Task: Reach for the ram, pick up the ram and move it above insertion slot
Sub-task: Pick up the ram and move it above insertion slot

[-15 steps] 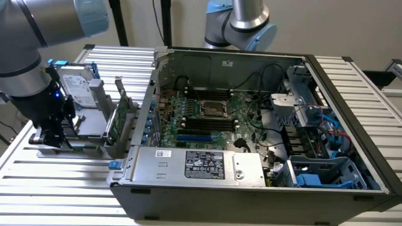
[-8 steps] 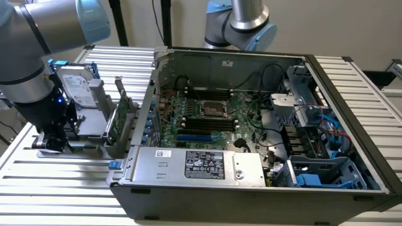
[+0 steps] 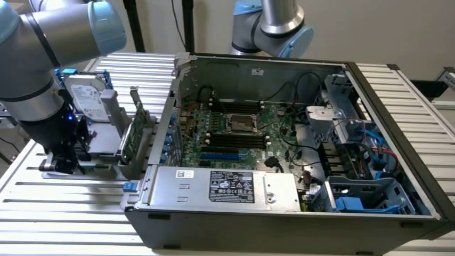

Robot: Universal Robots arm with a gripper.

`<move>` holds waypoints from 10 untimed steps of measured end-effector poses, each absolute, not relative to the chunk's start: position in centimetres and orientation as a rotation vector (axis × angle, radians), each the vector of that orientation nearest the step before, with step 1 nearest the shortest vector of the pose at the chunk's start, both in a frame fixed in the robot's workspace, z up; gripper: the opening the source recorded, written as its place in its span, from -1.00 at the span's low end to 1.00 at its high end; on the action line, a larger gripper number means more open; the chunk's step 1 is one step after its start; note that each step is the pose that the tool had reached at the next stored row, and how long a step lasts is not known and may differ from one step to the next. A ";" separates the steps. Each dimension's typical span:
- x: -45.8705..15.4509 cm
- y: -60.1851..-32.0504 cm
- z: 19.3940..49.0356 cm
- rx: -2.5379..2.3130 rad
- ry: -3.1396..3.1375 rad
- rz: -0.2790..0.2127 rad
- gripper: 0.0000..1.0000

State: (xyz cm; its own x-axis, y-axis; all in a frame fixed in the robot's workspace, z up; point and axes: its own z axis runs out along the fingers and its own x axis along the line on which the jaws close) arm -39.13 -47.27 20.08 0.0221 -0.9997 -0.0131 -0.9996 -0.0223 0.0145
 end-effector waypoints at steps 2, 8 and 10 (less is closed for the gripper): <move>-39.1 -47.3 20.0 2.245 -2.196 -0.033 -0.15; -39.3 -47.2 19.9 2.245 -2.197 -0.039 -0.15; -39.3 -47.2 19.8 2.245 -2.197 -0.040 -0.15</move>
